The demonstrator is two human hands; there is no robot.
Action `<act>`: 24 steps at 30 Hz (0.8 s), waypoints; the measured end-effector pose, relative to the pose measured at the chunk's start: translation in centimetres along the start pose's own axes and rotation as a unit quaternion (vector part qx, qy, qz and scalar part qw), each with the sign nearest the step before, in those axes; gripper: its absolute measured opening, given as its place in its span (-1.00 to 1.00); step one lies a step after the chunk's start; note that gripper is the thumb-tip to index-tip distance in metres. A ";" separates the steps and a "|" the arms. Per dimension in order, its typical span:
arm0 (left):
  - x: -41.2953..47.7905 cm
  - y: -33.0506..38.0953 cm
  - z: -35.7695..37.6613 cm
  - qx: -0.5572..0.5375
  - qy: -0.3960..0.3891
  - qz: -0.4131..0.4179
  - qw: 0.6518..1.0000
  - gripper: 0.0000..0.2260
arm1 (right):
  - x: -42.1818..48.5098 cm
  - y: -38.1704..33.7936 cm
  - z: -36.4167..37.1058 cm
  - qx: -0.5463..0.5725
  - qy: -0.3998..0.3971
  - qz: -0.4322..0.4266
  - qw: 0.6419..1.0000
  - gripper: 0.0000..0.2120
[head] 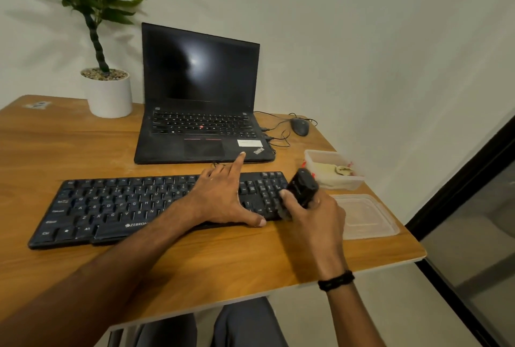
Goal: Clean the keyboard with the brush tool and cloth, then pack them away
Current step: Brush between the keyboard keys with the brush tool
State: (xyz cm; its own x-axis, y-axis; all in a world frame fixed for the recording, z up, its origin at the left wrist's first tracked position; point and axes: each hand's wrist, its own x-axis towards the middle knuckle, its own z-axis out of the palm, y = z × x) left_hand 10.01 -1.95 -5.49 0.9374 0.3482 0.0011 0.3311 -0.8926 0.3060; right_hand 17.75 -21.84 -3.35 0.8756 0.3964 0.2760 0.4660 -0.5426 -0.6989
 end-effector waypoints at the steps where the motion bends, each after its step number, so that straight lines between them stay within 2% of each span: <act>1: 0.1 -0.1 -0.2 -0.002 0.002 -0.005 1.000 0.38 | 0.3 0.3 0.0 -0.029 0.050 0.015 0.998 -0.72; 2: 0.1 -0.1 -0.3 -0.002 0.002 -0.008 1.000 0.38 | 0.4 0.5 0.0 -0.043 0.084 0.031 0.995 -0.68; 4: -0.1 0.0 -0.4 -0.002 -0.003 -0.008 1.000 0.37 | 0.6 1.1 -0.3 -0.012 0.102 0.044 0.994 -0.68; 8: -0.1 -0.3 -0.3 -0.006 -0.012 -0.006 1.000 0.38 | 2.3 2.3 -2.1 0.088 0.079 0.101 0.988 -0.75; 12: 0.0 -0.5 -0.5 0.002 -0.012 -0.004 1.000 0.40 | 3.9 1.9 -2.7 0.126 0.055 0.090 0.986 -0.82; 16: -0.1 -1.0 -0.9 -0.006 -0.017 -0.003 1.000 0.40 | 4.9 0.4 -1.1 0.090 0.021 0.064 0.994 -0.78; 20: 0.0 -1.3 -1.0 -0.014 -0.019 -0.007 1.000 0.39 | 6.4 -0.9 0.7 0.001 0.036 0.045 0.998 -0.65; 24: 0.1 -1.1 -0.5 -0.010 -0.018 -0.004 1.000 0.39 | 6.5 -1.8 2.2 -0.047 0.035 0.015 0.998 -0.69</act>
State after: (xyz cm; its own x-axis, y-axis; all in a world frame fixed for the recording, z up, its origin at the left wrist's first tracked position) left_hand 9.67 -0.81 -5.31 0.9378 0.3455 -0.0350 0.3375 -0.8832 0.3256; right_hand 22.30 -16.67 -1.82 0.8942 0.3281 0.3047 0.4472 -0.6221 -0.6426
